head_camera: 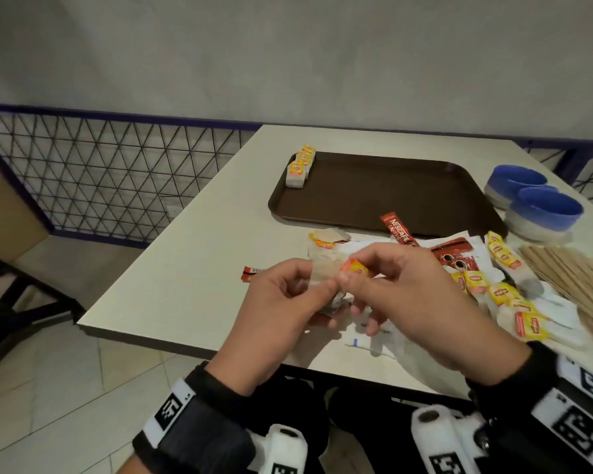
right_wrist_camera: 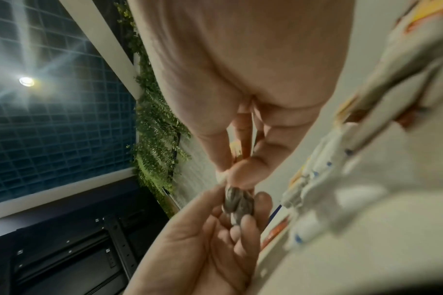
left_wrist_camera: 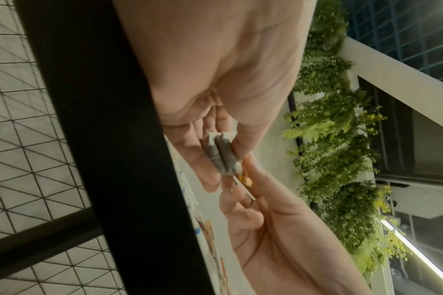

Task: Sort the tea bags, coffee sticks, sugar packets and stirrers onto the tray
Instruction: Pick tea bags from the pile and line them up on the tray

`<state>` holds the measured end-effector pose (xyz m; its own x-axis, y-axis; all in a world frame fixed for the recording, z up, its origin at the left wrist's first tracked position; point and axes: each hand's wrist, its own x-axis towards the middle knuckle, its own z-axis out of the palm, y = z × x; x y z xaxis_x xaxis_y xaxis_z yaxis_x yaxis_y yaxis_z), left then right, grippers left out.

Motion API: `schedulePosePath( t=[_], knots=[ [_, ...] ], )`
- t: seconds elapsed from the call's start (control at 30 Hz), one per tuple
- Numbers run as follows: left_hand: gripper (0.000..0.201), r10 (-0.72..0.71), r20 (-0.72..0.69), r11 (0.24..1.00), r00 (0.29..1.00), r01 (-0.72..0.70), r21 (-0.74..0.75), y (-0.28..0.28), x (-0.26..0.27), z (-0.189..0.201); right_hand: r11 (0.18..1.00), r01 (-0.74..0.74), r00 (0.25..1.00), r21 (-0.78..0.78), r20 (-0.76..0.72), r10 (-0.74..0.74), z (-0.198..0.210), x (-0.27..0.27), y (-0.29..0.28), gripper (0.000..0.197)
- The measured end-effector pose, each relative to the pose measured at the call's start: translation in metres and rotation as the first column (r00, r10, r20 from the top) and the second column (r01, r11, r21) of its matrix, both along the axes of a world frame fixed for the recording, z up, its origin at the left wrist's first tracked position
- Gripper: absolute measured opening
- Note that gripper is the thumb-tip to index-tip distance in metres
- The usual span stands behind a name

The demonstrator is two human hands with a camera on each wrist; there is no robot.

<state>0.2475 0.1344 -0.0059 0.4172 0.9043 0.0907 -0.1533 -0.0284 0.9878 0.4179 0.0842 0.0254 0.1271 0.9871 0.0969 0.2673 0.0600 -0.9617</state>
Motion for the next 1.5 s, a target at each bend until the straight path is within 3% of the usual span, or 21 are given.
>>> schedulePosePath(
  t=[0.1,0.2,0.4,0.7,0.8,1.03,1.13,1.3,1.4,1.5],
  knots=[
    [0.012,-0.050,-0.081,0.996,0.995,0.055,0.065,-0.001,0.001,-0.002,0.996,0.075,0.992,0.040,-0.103,-0.071,-0.021,0.002,-0.009,0.011],
    [0.015,-0.091,-0.106,0.991,0.990,0.101,0.089,-0.002,0.001,-0.001,0.989,0.135,0.959,0.058,-0.258,-0.116,-0.035,-0.001,-0.012,0.008],
    [0.020,-0.077,0.048,0.996,0.996,0.079,-0.047,0.001,0.002,-0.004,0.976,0.191,0.927,0.109,-0.347,-0.142,-0.044,-0.002,-0.016,0.010],
    [0.019,0.013,0.111,0.989,0.994,0.003,-0.148,0.003,0.005,-0.003,0.983,0.145,0.940,0.114,-0.325,-0.101,-0.044,-0.003,-0.025,0.010],
    [0.036,0.002,0.107,0.989,0.994,0.014,-0.149,0.002,0.004,-0.003,0.982,0.144,0.941,0.119,-0.322,-0.098,-0.045,-0.003,-0.024,0.012],
    [0.034,-0.045,0.011,0.998,0.999,0.045,0.054,-0.003,0.005,-0.005,0.982,0.157,0.925,0.107,-0.363,-0.108,-0.047,-0.001,-0.022,0.023],
    [0.020,-0.092,-0.017,0.993,0.996,0.093,0.078,-0.004,0.004,-0.004,0.982,0.141,0.929,0.122,-0.358,-0.089,-0.046,-0.002,-0.022,0.026],
    [0.023,-0.078,-0.011,0.997,0.997,0.078,-0.003,-0.001,0.003,-0.004,0.982,0.134,0.921,0.136,-0.382,-0.073,-0.044,-0.003,-0.021,0.030],
    [0.032,-0.088,-0.073,0.992,0.993,0.094,0.081,0.000,0.003,-0.006,0.983,0.121,0.929,0.138,-0.365,-0.063,-0.045,-0.003,-0.022,0.022],
    [0.024,-0.083,-0.104,0.983,0.991,0.098,0.152,-0.002,0.004,-0.006,0.984,0.111,0.941,0.138,-0.332,-0.059,-0.046,-0.004,-0.022,0.022]
  ],
)
